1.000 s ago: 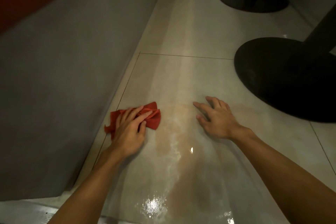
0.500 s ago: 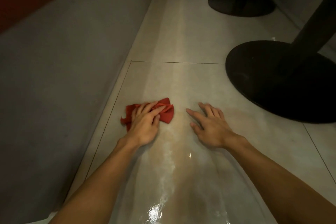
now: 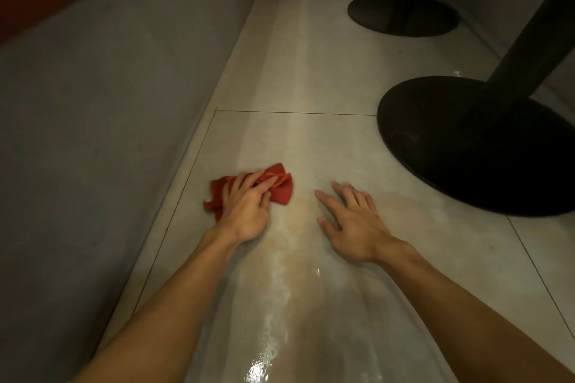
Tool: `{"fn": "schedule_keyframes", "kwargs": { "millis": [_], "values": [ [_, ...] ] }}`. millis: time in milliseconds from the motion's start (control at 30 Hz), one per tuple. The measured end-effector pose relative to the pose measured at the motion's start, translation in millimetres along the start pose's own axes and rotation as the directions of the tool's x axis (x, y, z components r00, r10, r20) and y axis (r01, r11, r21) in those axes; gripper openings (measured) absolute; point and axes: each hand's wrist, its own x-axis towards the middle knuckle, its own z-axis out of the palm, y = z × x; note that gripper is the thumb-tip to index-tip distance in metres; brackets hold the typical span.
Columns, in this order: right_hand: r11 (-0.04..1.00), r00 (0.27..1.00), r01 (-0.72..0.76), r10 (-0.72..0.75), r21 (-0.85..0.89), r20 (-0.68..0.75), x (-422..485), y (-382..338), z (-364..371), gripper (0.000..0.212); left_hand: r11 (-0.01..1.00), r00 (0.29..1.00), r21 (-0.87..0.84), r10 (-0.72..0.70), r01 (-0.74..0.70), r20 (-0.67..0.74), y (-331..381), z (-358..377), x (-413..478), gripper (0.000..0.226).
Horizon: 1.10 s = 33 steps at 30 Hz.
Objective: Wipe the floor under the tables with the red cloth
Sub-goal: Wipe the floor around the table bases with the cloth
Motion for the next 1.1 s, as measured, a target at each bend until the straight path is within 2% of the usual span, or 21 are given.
{"fn": "schedule_keyframes", "kwargs": {
  "millis": [133, 200, 267, 400, 500, 767, 933, 1100],
  "values": [
    [1.0, 1.0, 0.004, -0.004, -0.004, -0.011, 1, 1, 1, 0.062, 0.984, 0.982, -0.057, 0.172, -0.168, 0.078, 19, 5, -14, 0.043],
    [1.0, 1.0, 0.001, -0.001, -0.007, -0.002, 1, 3, 1, 0.062, 0.961, 0.958, -0.083, 0.271, -0.263, 0.098, 9, 1, -27, 0.045],
    [1.0, 1.0, 0.003, -0.003, -0.001, 0.014, 1, 2, -1, 0.062, 0.952, 0.949, -0.083, 0.303, -0.296, 0.092, -11, -8, -33, 0.043],
    [1.0, 1.0, 0.015, -0.015, -0.001, 0.024, -1, 2, -5, 0.061, 0.983, 0.986, -0.081, 0.165, -0.167, -0.031, -53, -25, -27, 0.044],
    [1.0, 1.0, 0.012, -0.012, 0.006, 0.027, -2, 0, -6, 0.06, 0.991, 0.994, -0.091, 0.095, -0.1, -0.055, -59, -27, -44, 0.042],
    [1.0, 1.0, 0.01, -0.009, -0.01, 0.019, -1, 0, -3, 0.06, 0.975, 0.977, -0.081, 0.212, -0.209, 0.023, -62, -28, -146, 0.044],
    [1.0, 1.0, 0.001, -0.001, -0.015, 0.0, 1, 0, 0, 0.06, 0.987, 0.99, -0.071, 0.14, -0.141, -0.01, -52, -29, -109, 0.044],
    [1.0, 1.0, 0.009, -0.009, 0.011, 0.029, -1, -1, -4, 0.06, 0.996, 0.998, -0.059, 0.063, -0.061, 0.029, -20, -17, -54, 0.044]
  ]
}}
